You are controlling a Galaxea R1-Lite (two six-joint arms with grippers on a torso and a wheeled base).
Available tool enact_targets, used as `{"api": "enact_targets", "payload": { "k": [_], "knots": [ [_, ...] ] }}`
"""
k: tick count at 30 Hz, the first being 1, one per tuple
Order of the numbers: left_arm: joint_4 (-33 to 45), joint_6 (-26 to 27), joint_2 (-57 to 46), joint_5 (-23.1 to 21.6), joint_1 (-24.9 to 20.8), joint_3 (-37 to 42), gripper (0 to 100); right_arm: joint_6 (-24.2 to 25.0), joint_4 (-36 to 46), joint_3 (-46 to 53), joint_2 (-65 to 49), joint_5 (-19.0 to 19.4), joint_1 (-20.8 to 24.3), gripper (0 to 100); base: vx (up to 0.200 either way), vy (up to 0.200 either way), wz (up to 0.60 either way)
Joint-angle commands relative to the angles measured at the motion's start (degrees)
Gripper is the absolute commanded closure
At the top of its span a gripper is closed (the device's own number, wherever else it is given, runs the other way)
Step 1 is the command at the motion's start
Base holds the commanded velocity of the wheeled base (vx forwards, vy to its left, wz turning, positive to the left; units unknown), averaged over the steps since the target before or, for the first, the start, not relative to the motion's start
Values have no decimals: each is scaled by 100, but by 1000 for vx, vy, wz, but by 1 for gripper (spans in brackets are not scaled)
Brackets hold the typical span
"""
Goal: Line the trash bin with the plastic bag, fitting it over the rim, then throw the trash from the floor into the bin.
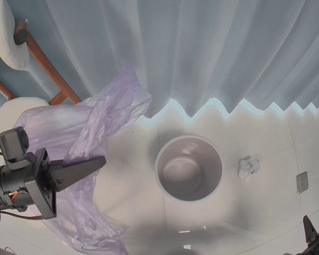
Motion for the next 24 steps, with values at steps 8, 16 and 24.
{"api": "enact_targets", "payload": {
  "k": [8,16,24],
  "knots": [
    [48,-45,552,-447,-49,-746,100,-1,-2,101,-96,2,2,0,0,0,0],
    [48,-54,1000,-473,-268,-1291,100,-1,-2,101,-96,2,2,0,0,0,0],
    [48,-54,1396,-464,-637,-1677,100,-1,-2,101,-96,2,2,0,0,0,0]
  ]
}}
